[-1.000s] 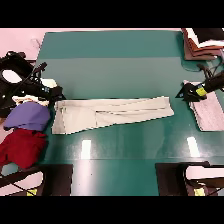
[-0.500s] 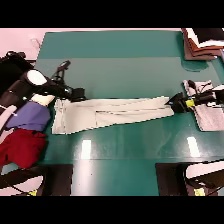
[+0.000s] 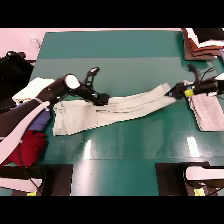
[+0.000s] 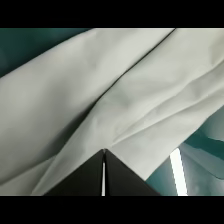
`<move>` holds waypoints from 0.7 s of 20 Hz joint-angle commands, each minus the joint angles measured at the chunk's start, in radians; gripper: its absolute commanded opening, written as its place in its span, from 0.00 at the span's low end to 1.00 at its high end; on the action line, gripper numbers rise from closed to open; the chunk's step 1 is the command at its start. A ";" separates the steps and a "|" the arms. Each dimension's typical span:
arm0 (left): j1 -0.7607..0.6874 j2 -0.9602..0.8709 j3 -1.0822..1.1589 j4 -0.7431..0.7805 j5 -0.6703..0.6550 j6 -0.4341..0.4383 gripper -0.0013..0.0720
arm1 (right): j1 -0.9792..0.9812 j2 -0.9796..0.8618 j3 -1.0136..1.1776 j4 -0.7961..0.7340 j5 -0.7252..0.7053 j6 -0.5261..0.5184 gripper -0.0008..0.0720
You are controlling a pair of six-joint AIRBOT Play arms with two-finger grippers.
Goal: Fold the shirts.
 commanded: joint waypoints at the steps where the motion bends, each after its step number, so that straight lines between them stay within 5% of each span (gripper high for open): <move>1: -0.048 -0.138 0.114 -0.012 0.009 -0.002 0.06 | 0.058 0.138 0.136 0.005 0.041 0.083 0.03; 7: -0.077 -0.261 0.237 -0.044 0.007 -0.006 0.06 | 0.254 0.203 0.364 0.005 0.042 0.218 0.03; 14: -0.059 -0.262 0.276 -0.043 -0.010 -0.028 0.06 | 0.467 0.192 0.424 0.006 -0.046 0.253 0.03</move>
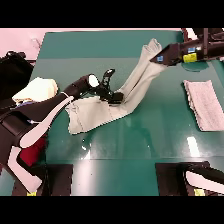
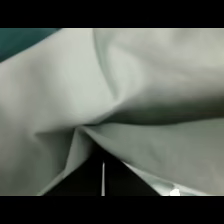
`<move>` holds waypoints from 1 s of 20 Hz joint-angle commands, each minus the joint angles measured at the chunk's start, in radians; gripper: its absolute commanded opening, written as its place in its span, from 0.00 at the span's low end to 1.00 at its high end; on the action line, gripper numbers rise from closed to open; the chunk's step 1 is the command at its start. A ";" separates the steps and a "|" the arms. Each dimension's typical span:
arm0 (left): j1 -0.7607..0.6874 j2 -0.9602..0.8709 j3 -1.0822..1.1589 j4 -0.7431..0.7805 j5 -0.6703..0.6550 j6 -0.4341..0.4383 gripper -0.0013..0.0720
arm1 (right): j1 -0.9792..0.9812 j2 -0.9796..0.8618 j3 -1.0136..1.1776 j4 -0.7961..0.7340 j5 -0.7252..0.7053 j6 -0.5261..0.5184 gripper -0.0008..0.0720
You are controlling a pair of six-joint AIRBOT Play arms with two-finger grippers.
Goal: Fold the shirts.
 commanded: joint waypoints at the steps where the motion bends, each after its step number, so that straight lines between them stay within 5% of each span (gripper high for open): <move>1: 0.035 0.005 0.061 0.009 -0.068 -0.004 0.06 | 0.111 -0.014 0.020 0.002 -0.052 0.021 0.03; 5: 0.187 0.154 0.182 0.149 -0.147 -0.006 0.06 | 0.275 -0.079 0.020 0.003 -0.101 0.021 0.03; 9: 0.381 0.354 0.270 0.284 -0.221 -0.005 0.06 | 0.550 -0.196 0.020 0.014 -0.348 0.020 0.03; 10: 0.422 0.403 0.274 0.301 -0.222 -0.004 0.06 | 0.620 -0.240 0.021 0.056 -0.415 0.010 0.07; 12: 0.475 0.474 0.274 0.314 -0.224 -0.004 0.06 | 0.718 -0.322 0.021 0.128 -0.500 -0.029 0.59; 20: 0.478 0.518 0.248 0.281 -0.276 0.006 0.06 | 0.504 -0.290 -0.095 -0.174 -0.301 0.039 0.61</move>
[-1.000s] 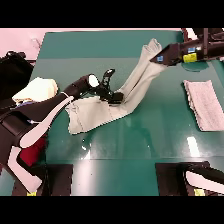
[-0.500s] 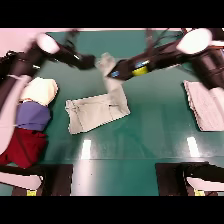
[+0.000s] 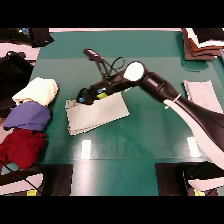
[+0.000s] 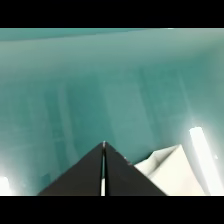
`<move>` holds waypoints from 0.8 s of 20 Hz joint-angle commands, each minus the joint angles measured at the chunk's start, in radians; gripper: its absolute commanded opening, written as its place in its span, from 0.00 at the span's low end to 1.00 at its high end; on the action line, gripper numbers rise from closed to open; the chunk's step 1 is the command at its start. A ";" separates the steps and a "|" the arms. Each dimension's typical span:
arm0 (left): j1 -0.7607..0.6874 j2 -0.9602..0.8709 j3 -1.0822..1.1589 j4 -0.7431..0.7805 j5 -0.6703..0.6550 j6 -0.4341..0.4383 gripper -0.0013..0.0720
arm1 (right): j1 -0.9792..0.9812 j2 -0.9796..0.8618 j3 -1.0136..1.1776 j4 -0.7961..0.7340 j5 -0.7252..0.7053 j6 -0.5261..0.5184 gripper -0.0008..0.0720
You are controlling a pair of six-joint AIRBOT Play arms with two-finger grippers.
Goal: Fold the shirts.
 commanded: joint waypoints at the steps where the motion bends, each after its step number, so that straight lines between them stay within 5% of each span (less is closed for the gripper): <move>1: -0.021 0.011 -0.024 -0.005 -0.016 0.008 0.06 | -0.164 0.052 -0.130 -0.187 0.076 0.056 0.61; 2: -0.040 0.011 -0.037 -0.005 -0.007 0.010 0.06 | -0.231 0.069 -0.188 -0.216 0.084 0.058 0.63; 4: -0.076 0.011 -0.061 -0.006 0.017 0.019 0.06 | -0.364 0.070 -0.284 -0.193 0.098 0.058 0.86; 8: -0.153 0.011 -0.109 -0.006 0.092 0.025 0.06 | -0.488 -0.037 -0.342 -0.057 0.132 0.053 0.87; 16: -0.233 0.005 -0.121 -0.007 0.115 0.033 0.06 | -0.332 -0.270 -0.252 0.193 0.094 -0.060 0.83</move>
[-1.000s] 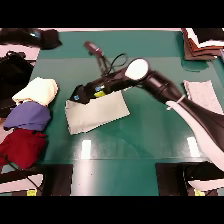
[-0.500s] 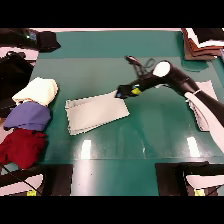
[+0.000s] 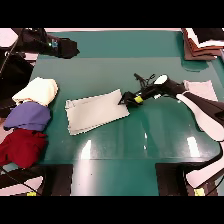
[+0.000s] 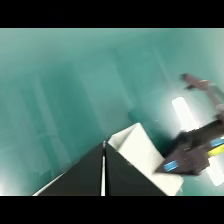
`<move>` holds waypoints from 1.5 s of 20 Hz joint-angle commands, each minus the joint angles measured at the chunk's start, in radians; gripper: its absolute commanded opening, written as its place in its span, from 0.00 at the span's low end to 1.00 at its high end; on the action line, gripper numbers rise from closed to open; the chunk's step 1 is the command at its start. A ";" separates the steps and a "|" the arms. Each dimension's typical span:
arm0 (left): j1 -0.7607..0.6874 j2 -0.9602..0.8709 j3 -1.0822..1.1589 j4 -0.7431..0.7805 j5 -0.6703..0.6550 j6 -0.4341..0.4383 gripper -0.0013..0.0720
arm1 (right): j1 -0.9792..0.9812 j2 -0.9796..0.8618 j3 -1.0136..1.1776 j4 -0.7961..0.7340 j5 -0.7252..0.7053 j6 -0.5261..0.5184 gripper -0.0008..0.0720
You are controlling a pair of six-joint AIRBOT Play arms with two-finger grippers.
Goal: Fold the shirts.
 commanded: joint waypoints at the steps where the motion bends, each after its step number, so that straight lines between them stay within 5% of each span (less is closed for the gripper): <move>1: -0.019 -0.007 -0.003 -0.008 0.004 0.003 0.06 | 0.075 -0.097 0.095 0.050 0.001 -0.030 0.68; 4: -0.019 -0.010 -0.003 -0.017 -0.005 0.000 0.06 | 0.125 -0.118 0.194 0.002 -0.042 -0.054 0.11; 5: -0.019 -0.010 -0.003 -0.027 -0.006 0.000 0.06 | 0.128 -0.117 0.220 -0.031 -0.050 -0.052 0.03; 9: -0.062 -0.010 -0.003 -0.029 -0.005 0.002 0.06 | 0.026 -0.026 0.267 -0.156 -0.076 0.032 0.03; 14: -0.152 -0.010 -0.003 -0.027 0.011 0.003 0.06 | -0.333 0.192 0.273 -0.431 -0.074 0.184 0.03; 21: -0.179 -0.010 -0.003 -0.031 0.053 -0.006 0.06 | -0.800 0.322 0.273 -0.445 -0.088 0.194 0.03; 30: -0.179 -0.010 -0.003 -0.031 0.048 -0.008 0.06 | -0.877 0.383 0.272 -0.447 -0.200 0.217 0.03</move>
